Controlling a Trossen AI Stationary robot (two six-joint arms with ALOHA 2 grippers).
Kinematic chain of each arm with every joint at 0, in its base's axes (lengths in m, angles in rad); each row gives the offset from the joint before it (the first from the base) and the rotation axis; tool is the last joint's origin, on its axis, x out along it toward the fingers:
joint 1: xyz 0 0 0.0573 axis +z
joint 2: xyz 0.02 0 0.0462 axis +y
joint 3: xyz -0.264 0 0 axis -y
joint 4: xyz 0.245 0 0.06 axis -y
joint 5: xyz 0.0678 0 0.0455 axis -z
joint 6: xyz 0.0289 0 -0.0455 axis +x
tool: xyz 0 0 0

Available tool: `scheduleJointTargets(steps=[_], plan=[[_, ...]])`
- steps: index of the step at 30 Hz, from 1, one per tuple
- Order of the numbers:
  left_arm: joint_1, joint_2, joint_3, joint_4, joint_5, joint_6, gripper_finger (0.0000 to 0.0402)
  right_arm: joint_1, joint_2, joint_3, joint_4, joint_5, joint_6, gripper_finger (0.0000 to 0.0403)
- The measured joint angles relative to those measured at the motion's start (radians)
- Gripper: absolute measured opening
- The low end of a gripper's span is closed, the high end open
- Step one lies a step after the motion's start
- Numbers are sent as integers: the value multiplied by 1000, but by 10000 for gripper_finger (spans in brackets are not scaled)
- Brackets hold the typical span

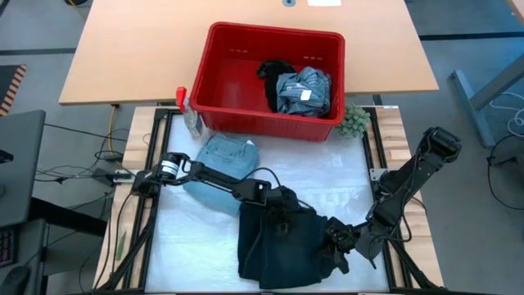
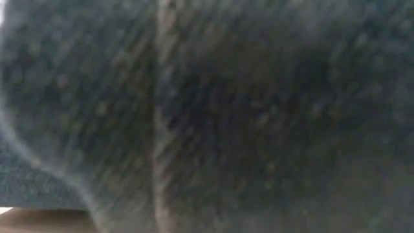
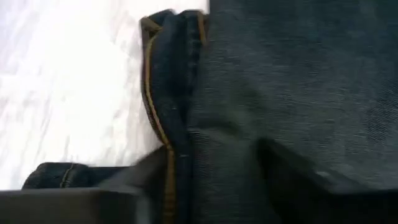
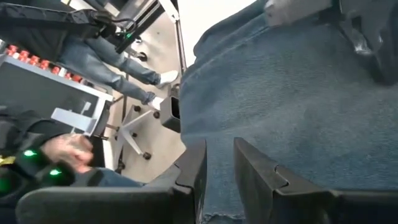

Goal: Fold laundry
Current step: Fold the black pants from the red laundry bin

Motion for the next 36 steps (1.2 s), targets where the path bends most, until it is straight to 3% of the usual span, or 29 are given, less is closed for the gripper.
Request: scheduleJointTargets(steps=[3,5,13,21,25,28,36], plan=[[9,-17,12,-18,-15,3,71,-1,0,0,-11,-1,0,106],[18,-30,28,-37,-23,4,30,1,-2,0,-13,-2,0,106],[29,-156,180,-139,-58,76,30,43,-115,0,-15,16,-69,106],[-7,-269,288,-423,-123,15,30,132,-201,0,-27,228,-182,106],[-35,-315,277,-610,-227,13,30,163,-185,0,-52,291,-185,106],[-38,-315,245,-657,-305,115,30,164,-155,0,-49,309,-185,106],[85,-256,67,-479,-170,358,30,139,-66,0,66,313,-179,106]])
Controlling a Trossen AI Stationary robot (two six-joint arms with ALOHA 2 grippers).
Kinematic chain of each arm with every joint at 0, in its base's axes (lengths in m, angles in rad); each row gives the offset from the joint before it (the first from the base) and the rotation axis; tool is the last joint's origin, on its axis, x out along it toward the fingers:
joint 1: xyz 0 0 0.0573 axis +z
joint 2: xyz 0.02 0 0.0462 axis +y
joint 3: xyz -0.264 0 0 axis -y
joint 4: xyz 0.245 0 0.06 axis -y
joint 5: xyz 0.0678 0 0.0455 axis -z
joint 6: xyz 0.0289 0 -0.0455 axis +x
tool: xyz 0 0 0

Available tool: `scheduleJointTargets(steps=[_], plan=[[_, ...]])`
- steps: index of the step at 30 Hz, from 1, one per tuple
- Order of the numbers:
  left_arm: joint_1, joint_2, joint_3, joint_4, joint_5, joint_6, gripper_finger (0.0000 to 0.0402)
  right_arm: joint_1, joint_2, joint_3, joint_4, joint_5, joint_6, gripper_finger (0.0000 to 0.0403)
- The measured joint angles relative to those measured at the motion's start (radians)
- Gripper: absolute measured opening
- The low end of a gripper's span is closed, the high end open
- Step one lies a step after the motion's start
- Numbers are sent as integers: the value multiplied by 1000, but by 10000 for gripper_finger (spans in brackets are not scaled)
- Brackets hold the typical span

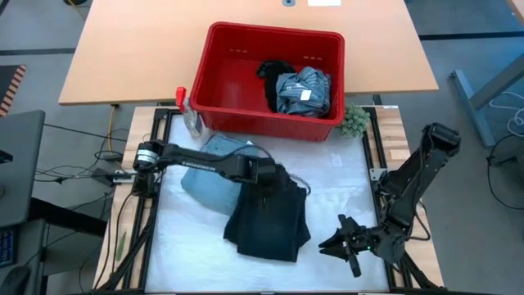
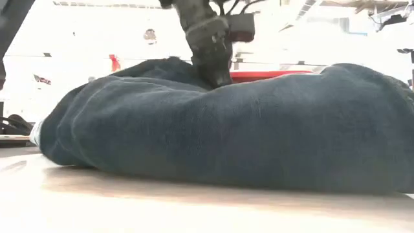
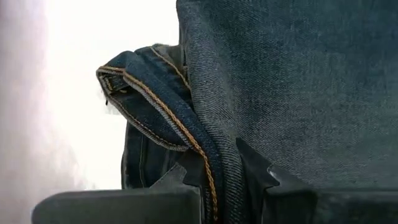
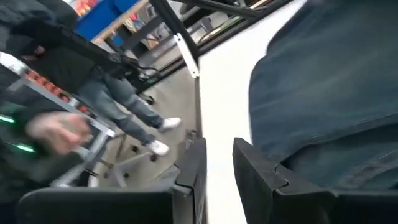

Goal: Fold laundry
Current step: Fold the black pants from the red laundry bin, then stack the black pants on the blue pants

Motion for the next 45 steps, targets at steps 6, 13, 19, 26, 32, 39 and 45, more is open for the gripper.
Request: scheduleJointTargets(steps=[6,13,19,26,32,39,45], plan=[[93,18,-117,173,178,65,46,0,76,0,82,-2,142,106],[112,15,-67,86,131,48,184,-4,114,0,60,-2,292,106],[124,15,198,-271,80,15,281,-54,96,0,-49,-2,472,108],[99,-71,322,-627,91,-134,305,-132,94,0,-210,-34,625,169],[-84,-358,7,-345,-32,-364,306,-188,61,-62,-254,-108,680,270],[-257,-547,-451,173,-169,-728,306,-218,60,-192,-71,-79,711,364],[-403,-684,-723,255,-407,-1047,307,-221,62,-247,1,-26,779,390]])
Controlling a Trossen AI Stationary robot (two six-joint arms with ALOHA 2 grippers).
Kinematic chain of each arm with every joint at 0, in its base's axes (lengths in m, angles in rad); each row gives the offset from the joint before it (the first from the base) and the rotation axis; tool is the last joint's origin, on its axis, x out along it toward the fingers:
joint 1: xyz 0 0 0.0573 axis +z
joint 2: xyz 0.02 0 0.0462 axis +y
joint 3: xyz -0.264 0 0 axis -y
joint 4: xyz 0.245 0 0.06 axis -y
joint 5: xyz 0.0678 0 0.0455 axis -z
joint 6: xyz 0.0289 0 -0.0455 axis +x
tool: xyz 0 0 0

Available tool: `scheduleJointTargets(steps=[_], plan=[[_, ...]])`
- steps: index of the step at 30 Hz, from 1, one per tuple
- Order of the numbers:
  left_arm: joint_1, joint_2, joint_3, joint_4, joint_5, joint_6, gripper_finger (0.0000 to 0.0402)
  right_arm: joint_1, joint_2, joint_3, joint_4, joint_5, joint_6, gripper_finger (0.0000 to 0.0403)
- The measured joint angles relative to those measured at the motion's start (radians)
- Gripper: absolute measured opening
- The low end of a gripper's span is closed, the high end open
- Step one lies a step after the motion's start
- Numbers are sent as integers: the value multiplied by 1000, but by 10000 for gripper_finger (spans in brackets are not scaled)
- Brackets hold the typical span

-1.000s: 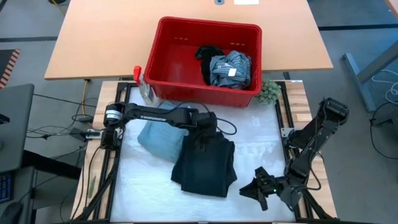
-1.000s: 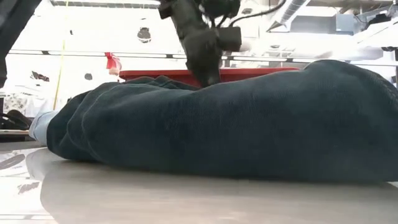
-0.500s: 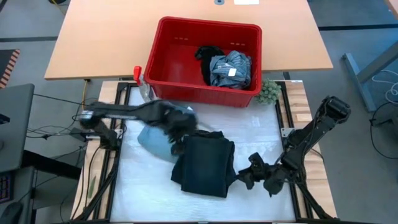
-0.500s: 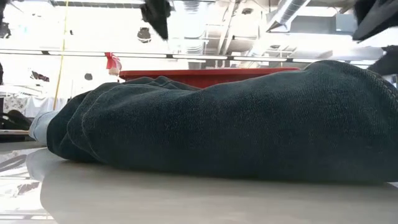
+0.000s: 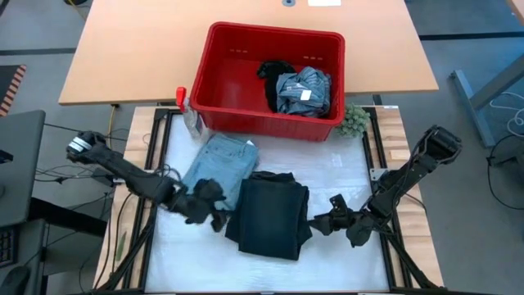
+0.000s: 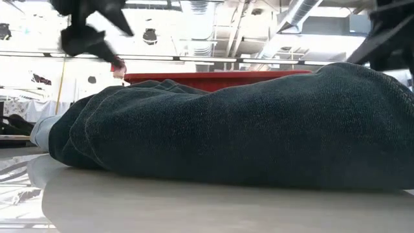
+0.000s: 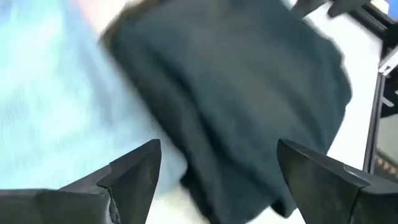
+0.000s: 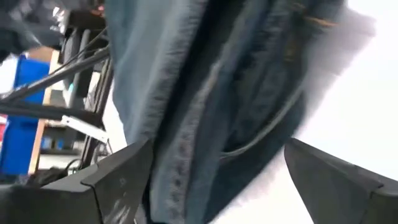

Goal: Fold laundry
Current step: Stack the black pants on the blue pants

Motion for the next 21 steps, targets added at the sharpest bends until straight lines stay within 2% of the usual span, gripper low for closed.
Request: scheduleJointTargets(steps=[3,8,12,16,21], plan=[[-13,-23,-110,100,-14,-123,307,-6,13,-15,-2,2,65,391],[-2,1,-235,380,-19,-169,307,-35,60,-15,81,7,53,391],[2,84,-261,505,-30,-190,307,-66,140,-14,166,7,56,391],[0,207,-262,688,28,-183,307,-84,248,-14,274,3,63,391],[2,352,-256,837,47,-229,307,-94,380,57,326,17,9,391]])
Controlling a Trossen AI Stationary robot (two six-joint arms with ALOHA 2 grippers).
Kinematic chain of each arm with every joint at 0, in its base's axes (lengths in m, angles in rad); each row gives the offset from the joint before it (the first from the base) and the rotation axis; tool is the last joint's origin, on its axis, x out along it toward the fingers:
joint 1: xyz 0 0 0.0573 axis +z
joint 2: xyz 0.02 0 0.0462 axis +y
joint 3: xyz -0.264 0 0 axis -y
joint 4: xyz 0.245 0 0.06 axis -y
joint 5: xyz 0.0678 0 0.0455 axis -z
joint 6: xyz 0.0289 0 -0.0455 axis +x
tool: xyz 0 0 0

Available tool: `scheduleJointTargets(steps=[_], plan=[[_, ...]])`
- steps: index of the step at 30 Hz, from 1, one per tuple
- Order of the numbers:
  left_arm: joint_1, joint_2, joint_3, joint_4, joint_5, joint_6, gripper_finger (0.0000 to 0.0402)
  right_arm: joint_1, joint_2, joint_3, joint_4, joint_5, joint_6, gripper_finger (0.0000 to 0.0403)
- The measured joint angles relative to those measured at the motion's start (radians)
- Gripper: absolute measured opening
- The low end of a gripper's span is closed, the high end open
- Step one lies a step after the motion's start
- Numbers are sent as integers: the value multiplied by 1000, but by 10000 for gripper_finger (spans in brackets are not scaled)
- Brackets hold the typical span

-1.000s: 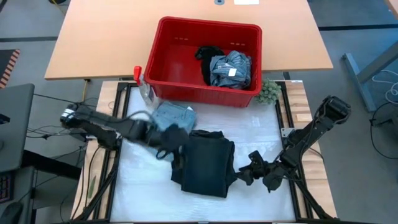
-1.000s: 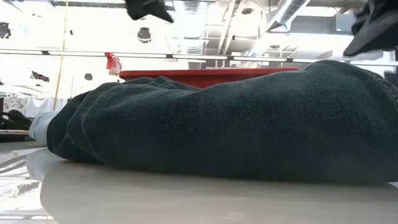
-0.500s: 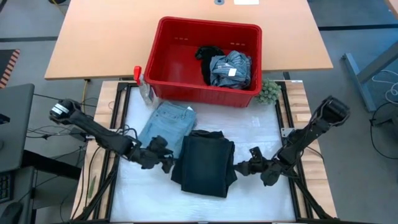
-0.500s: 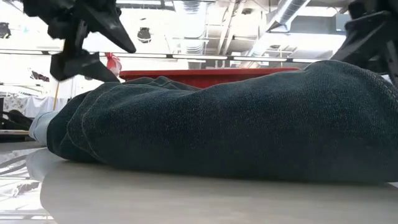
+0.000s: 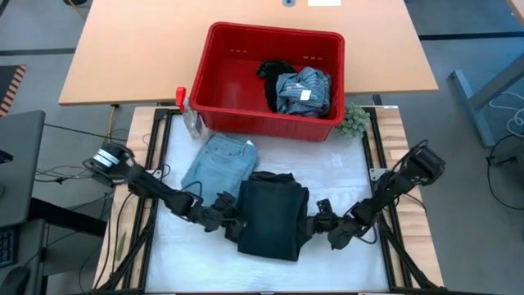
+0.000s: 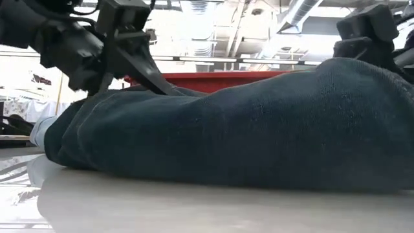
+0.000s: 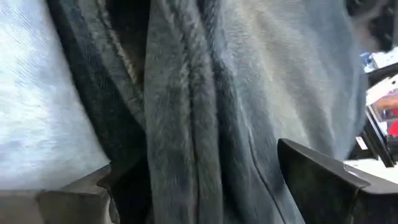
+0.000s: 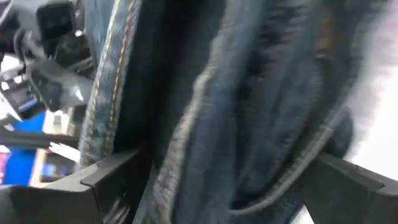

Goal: Fold laundry
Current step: Stack the black pants on the blue pants

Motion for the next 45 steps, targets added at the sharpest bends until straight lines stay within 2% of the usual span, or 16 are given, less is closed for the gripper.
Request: scheduleJointTargets(steps=[4,7,11,13,17,21,22,25,26,34,37,41,45], plan=[[0,94,44,27,26,-13,307,-30,84,93,-7,-26,-99,383],[0,138,84,27,39,-18,307,-47,125,147,-12,-38,-128,363],[0,161,113,26,45,-43,303,-54,137,169,-19,-49,-128,308],[0,162,118,19,60,-65,288,-51,129,168,-27,-54,-132,272],[4,152,121,22,114,-83,219,-46,88,166,-58,-90,-159,182],[7,129,121,42,125,-73,120,-43,26,161,-79,-109,-226,83],[9,126,121,64,130,-59,94,-43,2,161,-77,-106,-250,74],[16,121,140,126,151,5,23,-42,-61,161,-71,-101,-314,74],[18,120,157,135,159,26,14,-42,-81,161,-70,-101,-334,74],[45,117,262,108,220,86,13,-26,-217,163,-59,-79,-370,74],[75,117,288,112,275,82,13,-33,-258,163,-17,-59,-386,74],[122,96,318,119,334,112,13,-64,-310,185,33,-45,-514,74],[171,21,366,58,366,209,7,-107,-363,246,42,-40,-697,74]])
